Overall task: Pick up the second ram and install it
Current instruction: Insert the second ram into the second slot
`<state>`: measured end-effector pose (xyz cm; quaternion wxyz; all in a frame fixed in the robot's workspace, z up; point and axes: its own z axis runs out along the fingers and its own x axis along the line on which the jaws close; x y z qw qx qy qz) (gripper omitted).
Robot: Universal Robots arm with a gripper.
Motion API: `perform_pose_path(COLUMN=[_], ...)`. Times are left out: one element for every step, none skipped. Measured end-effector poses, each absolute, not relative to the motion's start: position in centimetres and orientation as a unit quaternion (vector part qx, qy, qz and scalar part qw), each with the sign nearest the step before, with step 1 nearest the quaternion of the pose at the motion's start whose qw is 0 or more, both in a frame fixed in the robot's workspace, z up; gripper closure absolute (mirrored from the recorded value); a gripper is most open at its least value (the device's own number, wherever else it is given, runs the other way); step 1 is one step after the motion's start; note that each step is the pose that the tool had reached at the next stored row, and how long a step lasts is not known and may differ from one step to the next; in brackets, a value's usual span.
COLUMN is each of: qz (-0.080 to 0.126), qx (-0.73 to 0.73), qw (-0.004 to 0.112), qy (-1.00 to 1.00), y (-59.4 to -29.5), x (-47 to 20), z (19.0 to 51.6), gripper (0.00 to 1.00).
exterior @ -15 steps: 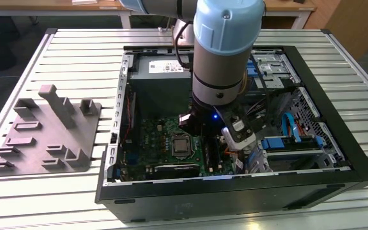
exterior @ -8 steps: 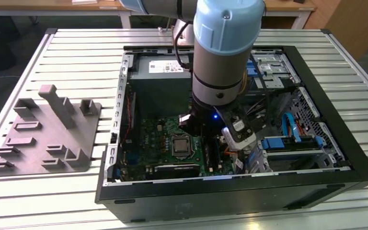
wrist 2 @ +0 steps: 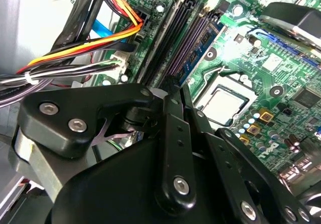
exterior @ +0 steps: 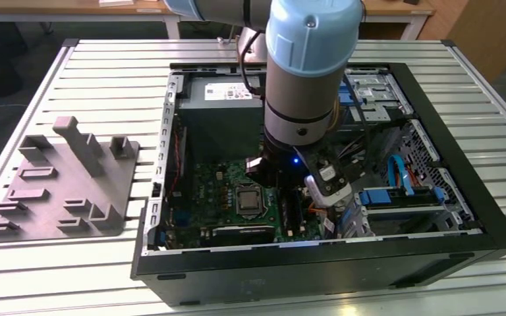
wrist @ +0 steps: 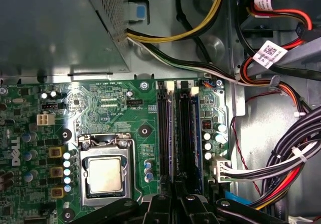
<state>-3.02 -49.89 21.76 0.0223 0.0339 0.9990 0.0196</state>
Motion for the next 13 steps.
perform_pose_path(qz=[0.019, 0.019, 0.019, 0.018, 0.018, 0.018, 0.018, 0.017, 0.017, 0.017, 0.017, 0.017, 0.016], qx=[0.034, 0.034, 0.034, 0.034, 0.034, 0.034, 0.034, 0.034, 0.034, 0.034, 0.034, 0.034, 0.034], qw=[0.022, 0.022, 0.022, 0.022, 0.022, 0.022, 0.022, 0.022, 0.022, 0.022, 0.022, 0.022, 0.022], qy=[0.999, 0.999, 0.999, 0.999, 0.999, 0.999, 0.999, 0.999, 0.999, 0.999, 0.999, 0.999, 0.999], y=[-49.89, -49.87, -49.85, -49.83, -49.8, -49.76, -49.72, -49.67, -49.63, -49.62, -49.62, -49.61, -49.61], x=[-3.02, -3.02, -3.02, -3.02, -3.01, -3.01, -3.0, -2.99, -2.98, -2.98, -2.97, -2.96, -2.95], z=[21.75, 21.72, 21.7, 21.68, 21.66, 21.65, 21.63, 21.61, 21.58, 21.56, 21.55, 21.55, 21.55], gripper=[0.86, 0.86, 0.86, 0.86, 0.86, 0.86, 0.86, 0.86, 0.86, 0.86, 0.86, 0.86, 0.86])
